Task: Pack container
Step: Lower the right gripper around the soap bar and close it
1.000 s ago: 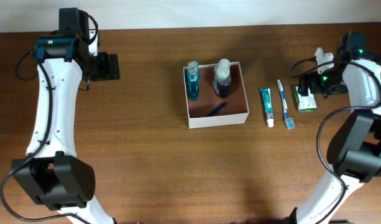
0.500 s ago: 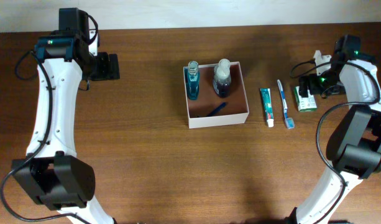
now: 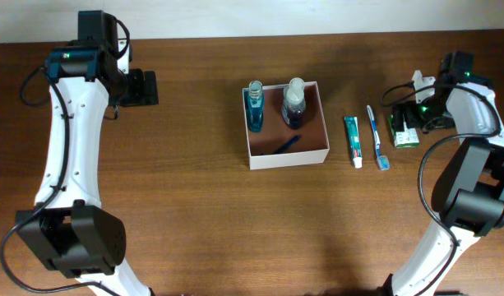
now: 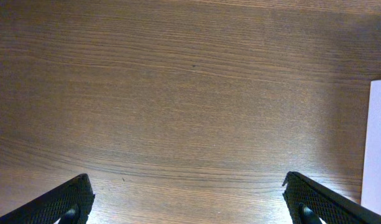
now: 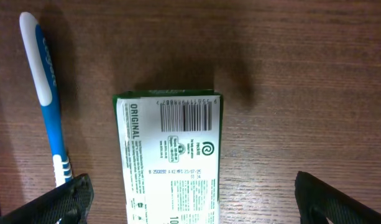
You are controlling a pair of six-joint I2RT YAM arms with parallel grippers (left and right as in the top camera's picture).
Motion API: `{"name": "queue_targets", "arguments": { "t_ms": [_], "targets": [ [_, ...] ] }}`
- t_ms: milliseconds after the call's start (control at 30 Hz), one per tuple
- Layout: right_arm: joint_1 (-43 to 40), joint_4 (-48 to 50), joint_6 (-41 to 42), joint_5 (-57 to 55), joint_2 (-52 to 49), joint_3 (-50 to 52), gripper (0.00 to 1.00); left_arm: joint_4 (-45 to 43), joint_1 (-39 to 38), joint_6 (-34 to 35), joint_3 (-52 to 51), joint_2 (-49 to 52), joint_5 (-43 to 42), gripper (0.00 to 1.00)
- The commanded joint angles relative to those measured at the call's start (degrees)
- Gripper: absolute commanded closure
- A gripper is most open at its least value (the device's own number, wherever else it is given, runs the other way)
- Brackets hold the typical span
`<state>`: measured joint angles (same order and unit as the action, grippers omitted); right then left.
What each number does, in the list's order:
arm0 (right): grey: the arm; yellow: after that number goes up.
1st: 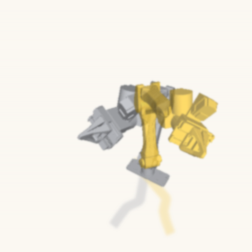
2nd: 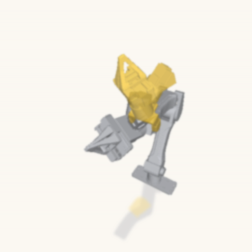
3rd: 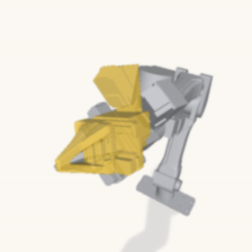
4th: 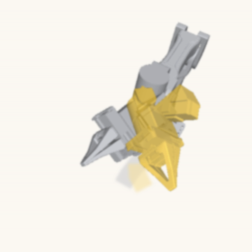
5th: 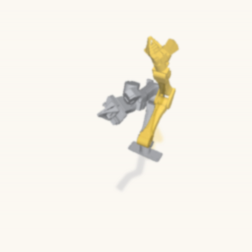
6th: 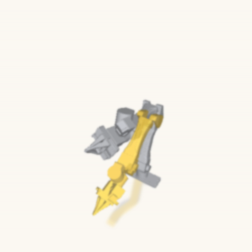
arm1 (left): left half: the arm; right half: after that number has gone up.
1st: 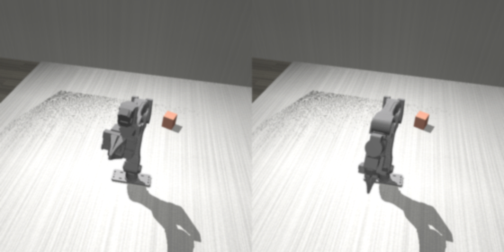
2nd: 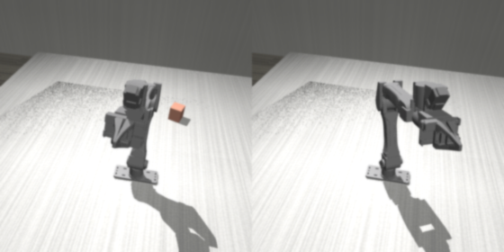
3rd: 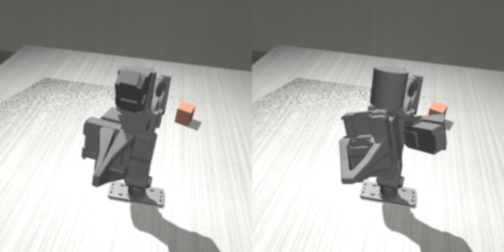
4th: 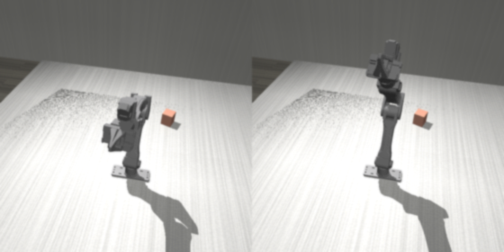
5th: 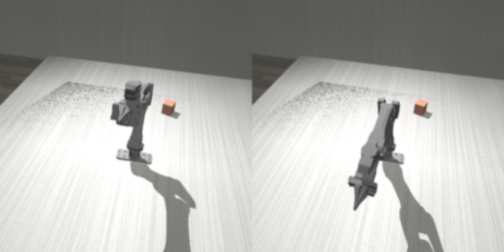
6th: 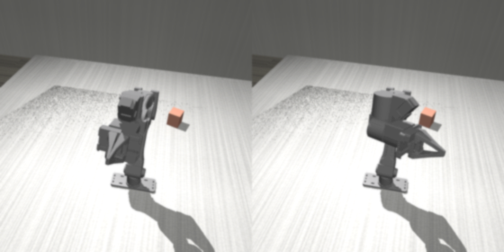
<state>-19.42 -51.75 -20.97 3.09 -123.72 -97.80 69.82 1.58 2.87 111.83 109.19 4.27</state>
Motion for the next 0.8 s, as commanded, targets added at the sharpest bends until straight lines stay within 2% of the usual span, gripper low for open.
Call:
{"name": "queue_targets", "arguments": {
  "t_ms": [0,767],
  "targets": [
    [0.0,0.3,0.4,1.2,-0.5,0.5,0.01,0.0,0.0,0.3,-0.3,-0.1,-0.4,0.01],
    [0.0,-0.3,0.4,1.2,-3.5,0.5,0.01,0.0,0.0,0.3,-0.3,-0.1,-0.4,0.01]
  ]
}}
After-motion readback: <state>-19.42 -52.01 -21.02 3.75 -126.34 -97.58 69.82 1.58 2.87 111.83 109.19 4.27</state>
